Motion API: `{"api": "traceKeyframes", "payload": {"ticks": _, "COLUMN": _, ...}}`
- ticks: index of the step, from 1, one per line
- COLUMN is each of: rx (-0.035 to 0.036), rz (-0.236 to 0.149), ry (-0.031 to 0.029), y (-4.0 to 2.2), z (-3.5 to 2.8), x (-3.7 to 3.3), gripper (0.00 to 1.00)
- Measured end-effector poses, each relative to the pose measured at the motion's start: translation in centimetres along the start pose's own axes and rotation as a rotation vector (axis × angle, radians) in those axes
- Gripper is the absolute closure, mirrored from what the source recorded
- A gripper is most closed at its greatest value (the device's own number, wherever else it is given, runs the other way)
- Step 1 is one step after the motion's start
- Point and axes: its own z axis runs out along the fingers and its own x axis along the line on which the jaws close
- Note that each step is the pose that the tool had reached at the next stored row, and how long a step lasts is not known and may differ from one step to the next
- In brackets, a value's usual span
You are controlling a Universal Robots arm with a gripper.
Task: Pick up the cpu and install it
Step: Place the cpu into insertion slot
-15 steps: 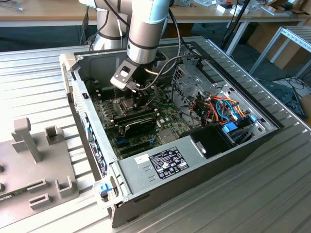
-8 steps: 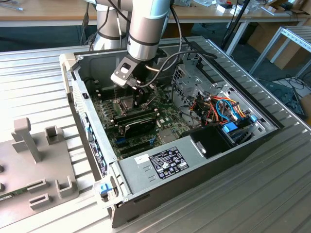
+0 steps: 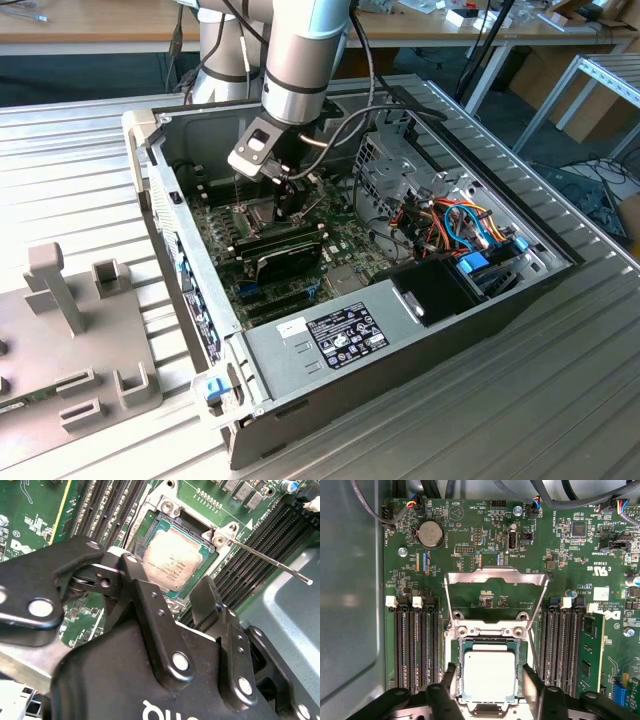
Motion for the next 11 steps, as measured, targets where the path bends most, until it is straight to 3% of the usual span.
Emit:
{"api": "traceKeyframes", "payload": {"ticks": 2, "rx": 0.0, "rz": 0.0, "ry": 0.0, "y": 0.0, "z": -0.02, "x": 0.0, "gripper": 0.5}}
{"api": "traceKeyframes", "payload": {"ticks": 3, "rx": 0.0, "rz": 0.0, "ry": 0.0, "y": 0.0, "z": -0.03, "x": 0.0, "gripper": 0.62}}
{"api": "traceKeyframes", "payload": {"ticks": 6, "rx": 0.0, "rz": 0.0, "ry": 0.0, "y": 0.0, "z": -0.05, "x": 0.0, "gripper": 0.8}}
{"api": "traceKeyframes", "payload": {"ticks": 11, "rx": 0.0, "rz": 0.0, "ry": 0.0, "y": 0.0, "z": -0.08, "x": 0.0, "gripper": 0.89}}
